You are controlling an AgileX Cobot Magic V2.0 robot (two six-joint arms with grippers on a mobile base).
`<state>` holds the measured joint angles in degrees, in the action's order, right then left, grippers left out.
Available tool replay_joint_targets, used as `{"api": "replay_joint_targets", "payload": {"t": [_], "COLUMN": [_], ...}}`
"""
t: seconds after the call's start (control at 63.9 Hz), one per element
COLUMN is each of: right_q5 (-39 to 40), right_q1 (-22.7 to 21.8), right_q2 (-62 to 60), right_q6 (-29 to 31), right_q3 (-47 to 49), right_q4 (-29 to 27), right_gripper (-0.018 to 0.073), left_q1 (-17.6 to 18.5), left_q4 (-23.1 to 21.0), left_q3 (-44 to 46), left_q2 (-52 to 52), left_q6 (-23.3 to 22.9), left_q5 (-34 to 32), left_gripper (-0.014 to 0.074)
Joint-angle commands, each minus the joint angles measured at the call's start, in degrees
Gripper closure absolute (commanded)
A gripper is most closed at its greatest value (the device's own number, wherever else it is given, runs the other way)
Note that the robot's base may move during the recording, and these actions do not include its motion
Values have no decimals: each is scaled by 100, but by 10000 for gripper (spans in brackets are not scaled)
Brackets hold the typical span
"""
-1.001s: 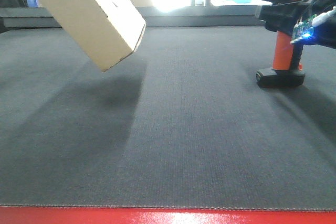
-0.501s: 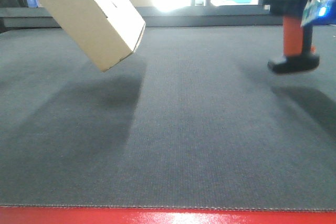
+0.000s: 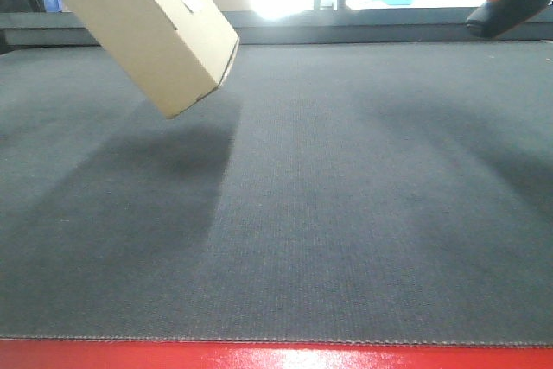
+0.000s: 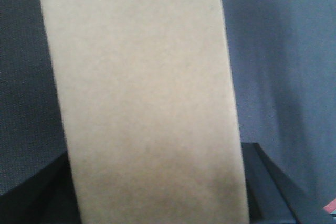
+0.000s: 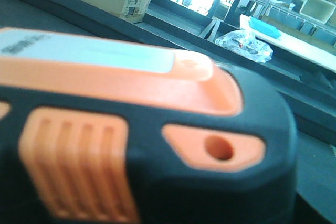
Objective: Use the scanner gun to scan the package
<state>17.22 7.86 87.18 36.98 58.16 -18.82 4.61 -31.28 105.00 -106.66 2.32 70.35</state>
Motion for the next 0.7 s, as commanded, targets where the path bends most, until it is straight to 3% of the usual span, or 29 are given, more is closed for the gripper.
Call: {"api": "replay_joint_targets", "payload": {"t": [0.0, 0.235, 0.688], "right_q5": [243, 202, 202], "right_q1": [-98, -274, -274], "right_q2": [-107, -107, -107], "right_q6": [176, 604, 611], "right_q3": [130, 130, 130], "right_q4": [22, 22, 22], "right_gripper": [712, 712, 712], "left_q1": [31, 31, 44], "left_q4": [-87, -87, -88], "left_q3": [18, 18, 18], "left_q2": [77, 77, 77], "left_q6": [23, 23, 23], "left_q5": [-39, -39, -39], "left_gripper": [707, 707, 707]}}
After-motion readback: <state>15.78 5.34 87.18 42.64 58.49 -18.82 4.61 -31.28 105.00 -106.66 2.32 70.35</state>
